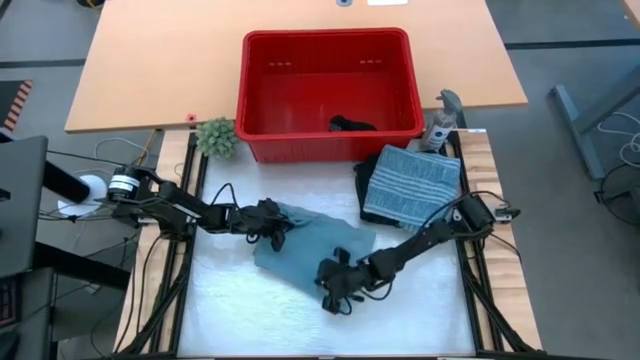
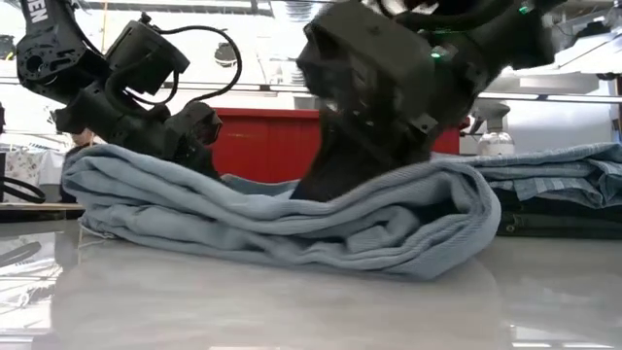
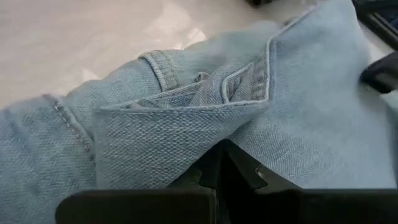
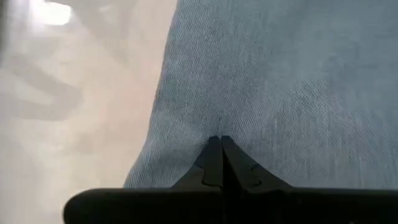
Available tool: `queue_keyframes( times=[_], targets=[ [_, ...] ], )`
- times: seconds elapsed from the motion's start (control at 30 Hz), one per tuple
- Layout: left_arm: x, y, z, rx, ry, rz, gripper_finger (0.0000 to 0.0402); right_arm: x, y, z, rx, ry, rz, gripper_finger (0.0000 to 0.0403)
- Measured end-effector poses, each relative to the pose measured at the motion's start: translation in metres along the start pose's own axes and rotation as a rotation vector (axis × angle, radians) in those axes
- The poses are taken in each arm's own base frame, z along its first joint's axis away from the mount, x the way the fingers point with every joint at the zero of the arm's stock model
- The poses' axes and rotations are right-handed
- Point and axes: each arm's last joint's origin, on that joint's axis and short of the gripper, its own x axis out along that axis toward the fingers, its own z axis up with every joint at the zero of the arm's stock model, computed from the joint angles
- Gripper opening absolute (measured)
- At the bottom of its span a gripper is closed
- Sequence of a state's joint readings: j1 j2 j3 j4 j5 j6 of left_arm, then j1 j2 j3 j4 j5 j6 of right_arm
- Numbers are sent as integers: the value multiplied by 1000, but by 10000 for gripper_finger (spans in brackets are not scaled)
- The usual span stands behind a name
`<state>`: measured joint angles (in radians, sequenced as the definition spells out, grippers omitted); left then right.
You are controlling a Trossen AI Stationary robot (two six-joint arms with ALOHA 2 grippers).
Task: Fold Laundry from Bin
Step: Fold the blue pants
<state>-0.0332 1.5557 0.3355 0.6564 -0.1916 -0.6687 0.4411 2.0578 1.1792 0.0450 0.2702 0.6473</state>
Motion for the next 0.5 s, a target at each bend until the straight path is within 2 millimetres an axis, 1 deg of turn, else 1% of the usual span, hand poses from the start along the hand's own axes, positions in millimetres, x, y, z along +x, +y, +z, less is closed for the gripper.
queue_keyframes(
  times=[0.07,0.13,0.23,0.33,0.43,0.5],
  targets=[
    [1,-3,2,-8,-3,-30,0,11,-1,-9,32,49,44,16],
    [1,-6,8,-35,-25,-64,0,16,0,-12,61,58,64,16],
    [-1,-17,24,-61,-99,-117,0,18,2,-14,72,45,82,16],
    [-3,-24,38,-13,-153,-143,0,16,3,-13,50,42,84,16],
    [-3,-25,42,73,-164,-109,0,15,1,-11,37,48,84,16],
    [-1,-18,38,93,-123,-34,0,15,1,-11,32,48,84,16]
  ],
)
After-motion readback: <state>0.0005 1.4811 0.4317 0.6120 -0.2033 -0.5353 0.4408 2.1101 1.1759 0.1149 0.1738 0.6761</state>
